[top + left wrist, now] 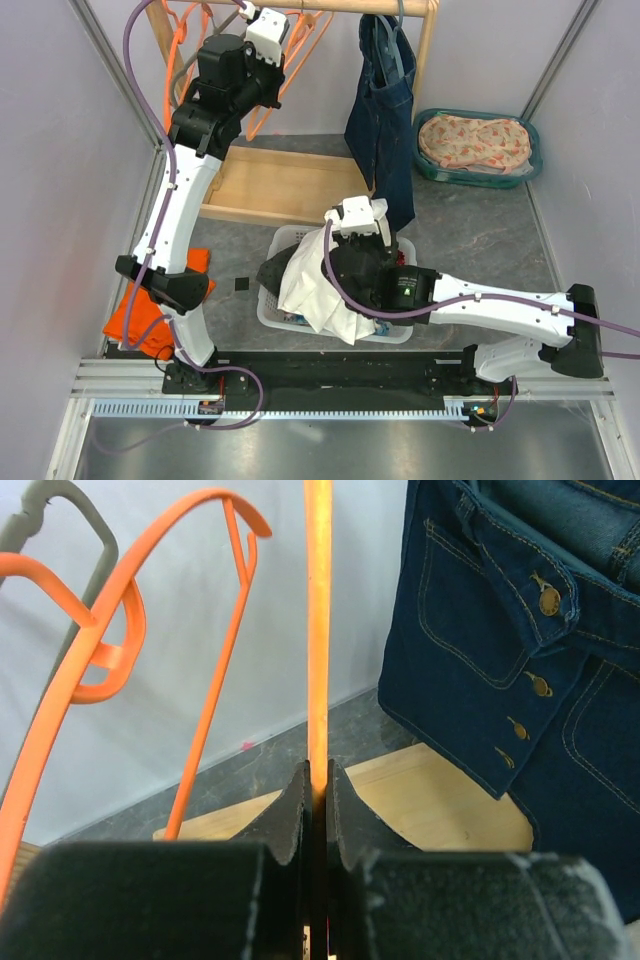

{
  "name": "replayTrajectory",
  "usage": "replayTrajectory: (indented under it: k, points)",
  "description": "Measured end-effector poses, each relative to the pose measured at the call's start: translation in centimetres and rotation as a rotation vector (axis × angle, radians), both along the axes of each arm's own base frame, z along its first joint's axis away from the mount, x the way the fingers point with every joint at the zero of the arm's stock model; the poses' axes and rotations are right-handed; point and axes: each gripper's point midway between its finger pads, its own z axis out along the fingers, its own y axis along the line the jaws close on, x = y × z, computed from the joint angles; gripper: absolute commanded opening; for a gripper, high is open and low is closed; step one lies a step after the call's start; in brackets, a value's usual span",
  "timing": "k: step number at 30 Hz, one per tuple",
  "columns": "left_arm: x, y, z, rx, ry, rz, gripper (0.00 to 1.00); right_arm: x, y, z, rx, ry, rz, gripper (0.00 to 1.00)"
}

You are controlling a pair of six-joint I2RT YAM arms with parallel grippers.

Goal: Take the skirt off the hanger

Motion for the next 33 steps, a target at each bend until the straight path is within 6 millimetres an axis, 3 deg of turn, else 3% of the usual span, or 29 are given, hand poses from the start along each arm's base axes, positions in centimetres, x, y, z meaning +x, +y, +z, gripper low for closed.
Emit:
replayTrajectory:
  k: [9, 17, 19, 20, 22, 23, 28, 33]
  points:
    - [0.3, 0.5, -0.5, 0.002, 0.01, 0.01, 0.02, 0.3, 0.0, 1.6, 0.022, 0.014, -0.029, 0.0]
    - [1.3, 1.0, -3.7, 0.018, 0.073, 0.044, 0.02, 1.4, -1.7, 2.8, 0.046, 0.012, -0.093, 0.0]
    - [1.2, 1.1, -3.5, 0.016, 0.069, 0.047, 0.17, 1.6, -2.0, 3.0, 0.047, 0.012, -0.101, 0.0]
    - [1.0, 1.3, -3.5, 0.016, 0.068, 0.051, 0.55, 1.7, -2.0, 3.1, 0.05, 0.012, -0.105, 0.0]
    - [0.8, 1.5, -3.3, 0.016, 0.067, 0.058, 0.89, 1.8, -2.0, 3.5, 0.053, 0.012, -0.109, 0.0]
    - [0.7, 1.6, -3.2, 0.013, 0.067, 0.061, 0.99, 1.9, -2.0, 3.6, 0.055, 0.011, -0.112, 0.0]
    - [-0.6, 2.5, -2.6, -0.003, 0.065, 0.08, 1.0, 2.8, -1.6, 2.9, 0.035, 0.024, -0.132, 0.0]
    - [-3.6, 3.2, -0.7, -0.023, 0.036, 0.054, 1.0, 3.7, -0.4, -0.5, 0.006, 0.085, -0.122, 0.0]
